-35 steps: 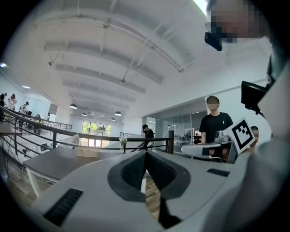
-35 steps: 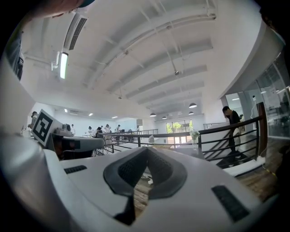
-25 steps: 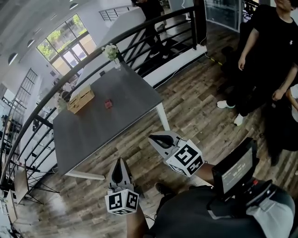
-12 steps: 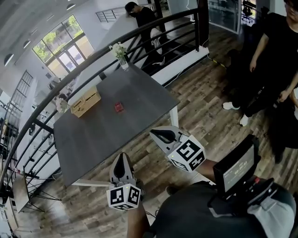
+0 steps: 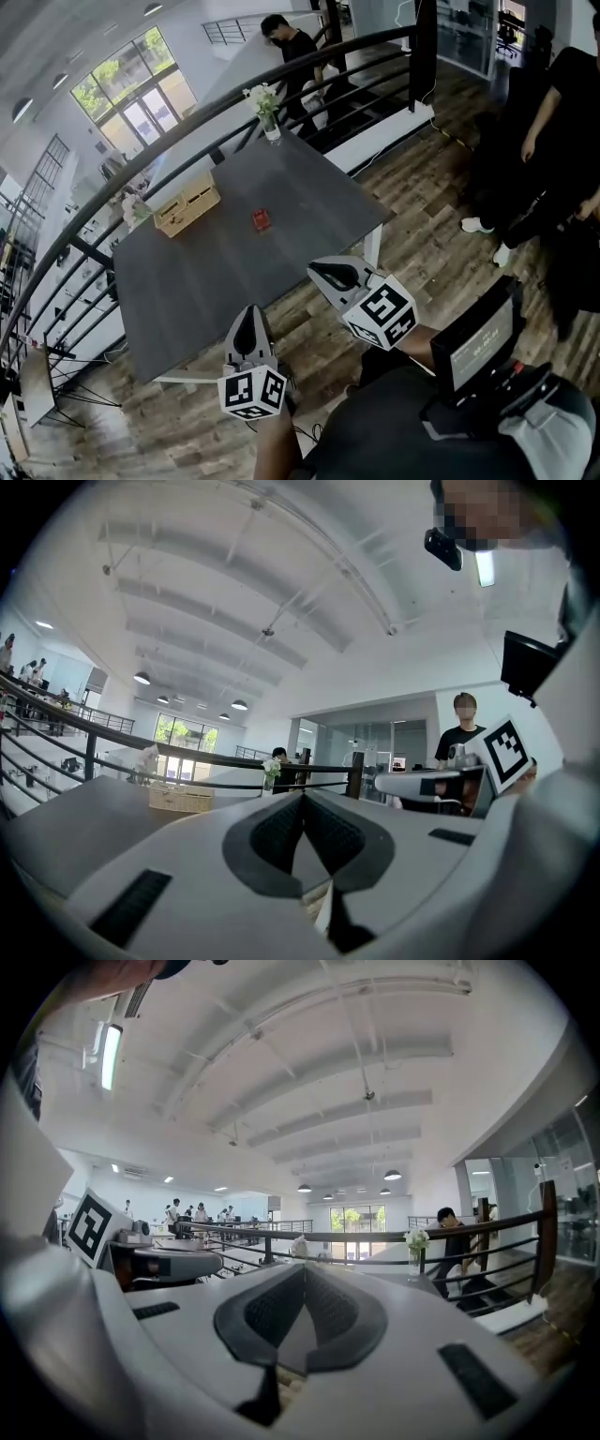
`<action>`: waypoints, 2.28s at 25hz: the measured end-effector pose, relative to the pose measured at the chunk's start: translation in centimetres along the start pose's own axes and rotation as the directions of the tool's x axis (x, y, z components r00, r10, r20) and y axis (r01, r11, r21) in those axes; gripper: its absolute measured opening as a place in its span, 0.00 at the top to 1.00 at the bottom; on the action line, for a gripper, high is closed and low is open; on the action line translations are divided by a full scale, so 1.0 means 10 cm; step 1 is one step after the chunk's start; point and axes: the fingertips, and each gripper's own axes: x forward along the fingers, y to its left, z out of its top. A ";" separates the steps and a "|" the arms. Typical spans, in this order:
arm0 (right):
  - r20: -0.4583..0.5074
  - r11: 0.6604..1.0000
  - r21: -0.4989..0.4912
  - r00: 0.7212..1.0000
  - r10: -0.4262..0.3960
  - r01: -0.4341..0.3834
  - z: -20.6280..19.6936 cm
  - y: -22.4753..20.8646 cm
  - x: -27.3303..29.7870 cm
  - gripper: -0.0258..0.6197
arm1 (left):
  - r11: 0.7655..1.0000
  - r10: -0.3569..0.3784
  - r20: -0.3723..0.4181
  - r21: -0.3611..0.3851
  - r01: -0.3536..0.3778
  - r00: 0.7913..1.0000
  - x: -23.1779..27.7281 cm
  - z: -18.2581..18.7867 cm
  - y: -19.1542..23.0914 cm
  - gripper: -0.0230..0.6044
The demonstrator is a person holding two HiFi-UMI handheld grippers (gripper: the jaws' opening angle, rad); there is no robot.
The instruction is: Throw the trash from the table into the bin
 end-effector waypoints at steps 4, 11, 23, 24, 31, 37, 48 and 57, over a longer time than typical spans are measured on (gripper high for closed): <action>-0.008 1.000 0.010 1.000 -0.007 0.007 -0.01 -0.17 0.28 0.94 | 1.000 0.010 -0.011 -0.008 -0.010 1.000 0.21 -0.04 0.18 0.95; -0.019 1.000 0.015 1.000 -0.004 0.004 -0.04 -0.66 0.95 0.94 | 0.998 0.063 -0.036 -0.003 -0.063 0.997 0.79 -0.07 0.56 0.95; -0.029 0.992 0.036 0.993 0.119 -0.118 -0.03 -1.51 2.15 0.94 | 0.991 0.135 -0.069 0.000 -0.135 0.988 2.10 -0.07 1.03 0.95; -0.031 0.991 0.031 0.991 0.129 -0.128 -0.02 -1.55 2.23 0.94 | 0.990 0.142 -0.078 0.002 -0.142 0.987 2.18 -0.08 1.07 0.95; -0.064 0.987 0.018 0.985 0.162 -0.162 -0.13 -1.70 2.75 0.75 | 0.987 0.158 -0.149 -0.003 -0.160 0.976 2.60 -0.28 1.47 0.95; -0.196 0.992 0.069 0.974 0.113 -0.101 -0.67 -1.77 3.29 0.54 | 0.989 0.141 -0.221 -0.019 -0.149 0.965 2.88 -0.62 1.92 0.94; -0.469 0.991 0.108 0.883 -0.020 0.080 -1.91 -1.93 3.94 0.46 | 0.985 0.117 -0.407 -0.065 -0.157 0.906 3.23 -1.48 2.70 0.82; -0.637 0.976 0.119 0.768 -0.066 0.183 -2.70 -1.95 4.17 0.33 | 0.963 0.242 -0.430 -0.002 -0.269 0.870 3.45 -1.86 3.17 0.82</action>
